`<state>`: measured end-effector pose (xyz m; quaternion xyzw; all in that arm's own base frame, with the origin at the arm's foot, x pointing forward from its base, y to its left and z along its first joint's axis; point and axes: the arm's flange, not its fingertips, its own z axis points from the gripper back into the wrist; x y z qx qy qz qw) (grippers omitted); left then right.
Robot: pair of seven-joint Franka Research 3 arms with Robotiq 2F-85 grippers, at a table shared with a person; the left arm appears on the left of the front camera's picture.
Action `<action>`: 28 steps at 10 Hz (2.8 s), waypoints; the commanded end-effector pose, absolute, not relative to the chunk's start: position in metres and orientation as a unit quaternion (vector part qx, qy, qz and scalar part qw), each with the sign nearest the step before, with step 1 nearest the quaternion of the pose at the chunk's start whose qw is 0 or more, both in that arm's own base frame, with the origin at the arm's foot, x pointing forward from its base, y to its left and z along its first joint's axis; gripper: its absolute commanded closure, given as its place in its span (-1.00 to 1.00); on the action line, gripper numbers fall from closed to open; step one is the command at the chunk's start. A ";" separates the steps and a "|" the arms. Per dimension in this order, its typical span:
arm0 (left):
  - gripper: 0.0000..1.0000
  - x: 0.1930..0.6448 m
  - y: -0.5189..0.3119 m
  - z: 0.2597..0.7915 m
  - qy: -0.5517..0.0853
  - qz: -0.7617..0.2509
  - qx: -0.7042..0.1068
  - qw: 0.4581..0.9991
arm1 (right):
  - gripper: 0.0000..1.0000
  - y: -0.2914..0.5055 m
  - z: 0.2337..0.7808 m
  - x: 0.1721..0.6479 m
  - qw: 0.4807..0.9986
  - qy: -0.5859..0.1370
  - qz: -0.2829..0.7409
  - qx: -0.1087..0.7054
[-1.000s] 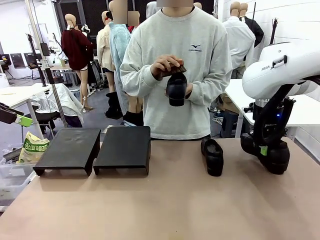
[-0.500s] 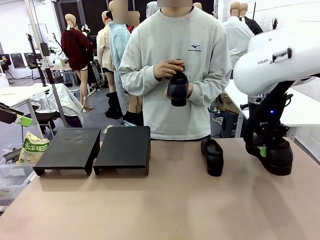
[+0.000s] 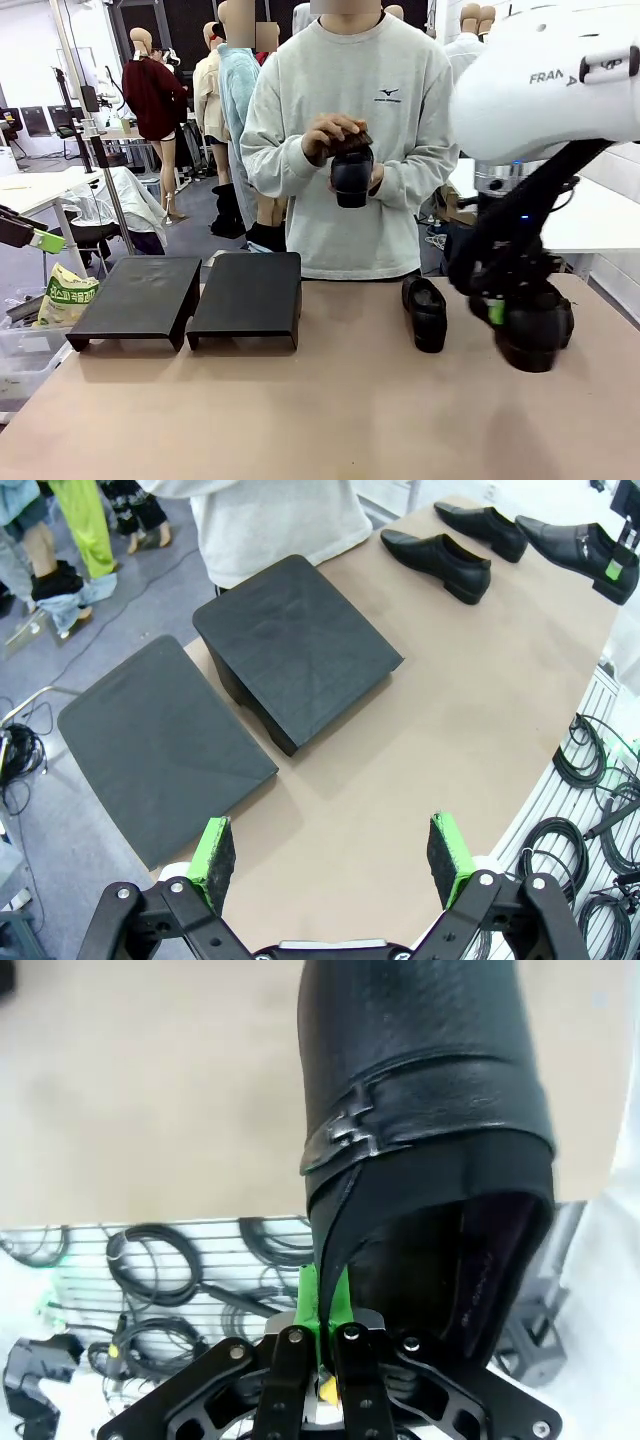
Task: Organize the shoes by placing them on the stand.
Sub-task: Pick up one Shoe and place it in the middle of the table.
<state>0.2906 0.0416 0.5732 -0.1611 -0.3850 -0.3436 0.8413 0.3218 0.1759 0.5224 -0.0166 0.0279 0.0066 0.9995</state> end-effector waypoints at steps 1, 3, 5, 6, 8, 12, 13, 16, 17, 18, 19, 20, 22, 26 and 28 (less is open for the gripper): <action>-1.00 0.290 0.042 0.573 -0.383 -0.346 -0.162 0.841 | 1.00 0.211 0.516 0.317 0.998 0.010 0.055 0.028; -1.00 0.290 0.042 0.573 -0.383 -0.346 -0.162 0.841 | 1.00 0.248 0.522 0.301 0.998 -0.007 0.060 0.034; -1.00 0.290 0.042 0.573 -0.383 -0.346 -0.162 0.841 | 1.00 0.293 0.517 0.299 0.998 -0.023 0.055 0.035; -1.00 0.290 0.042 0.573 -0.383 -0.346 -0.162 0.841 | 1.00 0.315 0.505 0.301 0.998 -0.015 0.055 0.021; -1.00 0.290 0.042 0.573 -0.383 -0.346 -0.162 0.841 | 1.00 0.347 0.483 0.295 0.998 0.001 0.059 0.003; -1.00 0.290 0.042 0.573 -0.383 -0.346 -0.162 0.841 | 1.00 0.372 0.431 0.296 0.999 0.016 0.031 -0.007; -1.00 0.290 0.042 0.573 -0.383 -0.346 -0.162 0.841 | 1.00 0.373 0.415 0.298 0.999 0.021 0.031 -0.008; -1.00 0.290 0.042 0.573 -0.383 -0.346 -0.162 0.841 | 1.00 0.374 0.382 0.294 0.997 0.028 0.070 -0.007; -1.00 0.290 0.042 0.573 -0.383 -0.346 -0.162 0.841 | 1.00 0.372 0.377 0.294 0.997 0.033 0.067 -0.011; -1.00 0.290 0.042 0.573 -0.383 -0.346 -0.162 0.841 | 1.00 0.370 0.376 0.295 0.996 0.047 0.075 -0.008; -1.00 0.290 0.042 0.573 -0.383 -0.346 -0.162 0.841 | 0.86 0.370 0.374 0.298 0.996 0.047 0.080 -0.011; -1.00 0.290 0.042 0.573 -0.383 -0.346 -0.162 0.841 | 0.52 0.372 0.373 0.299 0.994 0.053 0.090 -0.013; -1.00 0.290 0.042 0.573 -0.383 -0.346 -0.162 0.841 | -0.26 0.375 0.371 0.298 0.992 0.064 0.110 -0.006; -1.00 0.290 0.042 0.573 -0.383 -0.346 -0.162 0.841 | -1.00 0.372 0.373 0.298 0.990 0.068 0.125 -0.003; -1.00 0.290 0.042 0.573 -0.383 -0.346 -0.162 0.841 | -1.00 0.371 0.377 0.296 0.989 0.066 0.133 -0.011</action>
